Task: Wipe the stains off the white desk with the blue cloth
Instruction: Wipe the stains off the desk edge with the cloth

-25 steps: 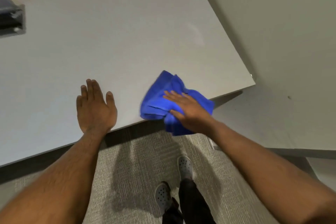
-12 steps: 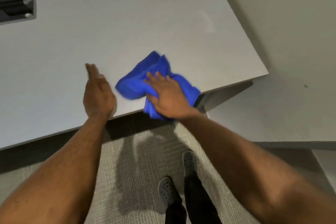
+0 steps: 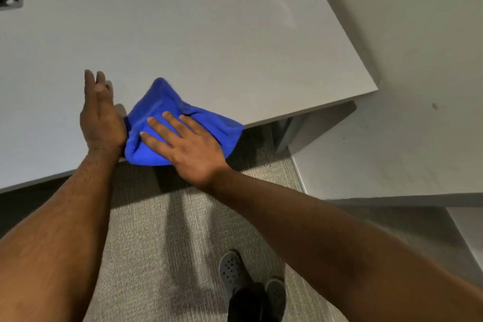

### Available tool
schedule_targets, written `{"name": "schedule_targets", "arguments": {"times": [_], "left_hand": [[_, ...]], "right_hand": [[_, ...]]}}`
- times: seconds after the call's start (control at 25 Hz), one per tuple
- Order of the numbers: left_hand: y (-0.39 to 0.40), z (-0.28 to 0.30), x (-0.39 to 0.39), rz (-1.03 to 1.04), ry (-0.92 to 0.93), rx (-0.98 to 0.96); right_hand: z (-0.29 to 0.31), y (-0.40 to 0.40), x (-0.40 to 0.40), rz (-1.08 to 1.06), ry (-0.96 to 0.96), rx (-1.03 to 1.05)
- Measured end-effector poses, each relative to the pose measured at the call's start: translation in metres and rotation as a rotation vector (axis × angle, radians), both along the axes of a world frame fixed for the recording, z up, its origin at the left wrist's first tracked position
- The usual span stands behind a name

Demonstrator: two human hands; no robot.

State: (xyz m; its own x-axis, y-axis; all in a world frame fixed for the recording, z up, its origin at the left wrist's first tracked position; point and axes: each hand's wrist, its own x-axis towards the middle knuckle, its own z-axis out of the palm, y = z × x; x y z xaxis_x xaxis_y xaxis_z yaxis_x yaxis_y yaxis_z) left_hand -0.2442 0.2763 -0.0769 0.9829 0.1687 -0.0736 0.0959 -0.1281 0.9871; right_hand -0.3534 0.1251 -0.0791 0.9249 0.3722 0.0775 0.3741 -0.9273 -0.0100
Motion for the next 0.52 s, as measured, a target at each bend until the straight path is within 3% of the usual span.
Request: {"name": "schedule_targets", "arguments": {"times": [0.08, 0.16, 0.24, 0.36, 0.4, 0.52], "left_hand": [[0.003, -0.001, 0.006, 0.015, 0.008, -0.067], [0.013, -0.007, 0.011, 0.021, 0.021, 0.061], [0.015, -0.006, 0.011, -0.047, 0.048, 0.311], [0.002, -0.005, -0.002, -0.323, -0.109, 1.113], [-0.007, -0.004, -0.008, -0.394, -0.183, 1.229], [-0.017, 0.006, -0.023, -0.414, -0.090, 1.280]], "right_hand": [[-0.003, 0.009, 0.009, 0.086, -0.064, -0.006], [-0.006, 0.002, 0.015, 0.121, -0.108, 0.001], [-0.007, -0.026, 0.013, 0.111, -0.100, 0.043], [-0.003, -0.091, -0.003, 0.037, -0.098, 0.170], [-0.004, -0.119, -0.009, 0.005, -0.123, 0.177], [-0.010, -0.212, -0.027, -0.130, -0.199, 0.130]]}}
